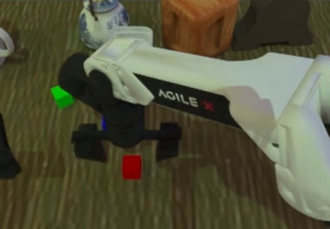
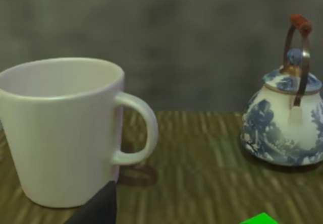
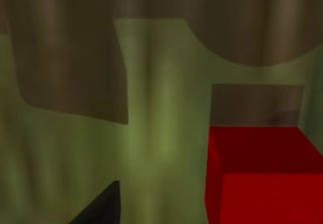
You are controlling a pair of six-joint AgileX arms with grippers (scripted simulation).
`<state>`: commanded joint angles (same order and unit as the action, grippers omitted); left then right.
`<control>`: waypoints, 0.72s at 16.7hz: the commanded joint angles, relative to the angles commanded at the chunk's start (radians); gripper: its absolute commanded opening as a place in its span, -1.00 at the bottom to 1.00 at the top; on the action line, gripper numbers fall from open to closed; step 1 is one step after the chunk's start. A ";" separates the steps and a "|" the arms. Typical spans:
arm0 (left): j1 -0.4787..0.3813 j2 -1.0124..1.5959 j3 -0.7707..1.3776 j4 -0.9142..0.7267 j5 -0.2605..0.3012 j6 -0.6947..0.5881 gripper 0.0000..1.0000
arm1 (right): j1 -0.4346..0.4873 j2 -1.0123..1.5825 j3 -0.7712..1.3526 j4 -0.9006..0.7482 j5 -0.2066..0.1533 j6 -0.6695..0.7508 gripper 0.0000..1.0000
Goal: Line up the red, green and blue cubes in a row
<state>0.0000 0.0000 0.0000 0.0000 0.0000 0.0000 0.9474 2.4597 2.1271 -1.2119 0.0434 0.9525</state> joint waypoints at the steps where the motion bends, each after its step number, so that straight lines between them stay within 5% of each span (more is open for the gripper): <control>1: 0.000 0.000 0.000 0.000 0.000 0.000 1.00 | 0.001 -0.001 0.034 -0.033 0.000 0.001 1.00; 6: 0.000 0.000 0.000 0.000 0.000 0.000 1.00 | 0.009 -0.010 0.202 -0.214 0.000 0.004 1.00; 12: 0.000 0.000 0.000 0.000 0.000 0.000 1.00 | 0.003 -0.011 0.213 -0.223 0.000 0.003 1.00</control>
<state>0.0000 0.0000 0.0000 0.0000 0.0000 0.0000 0.9503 2.4489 2.3398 -1.4351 0.0435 0.9559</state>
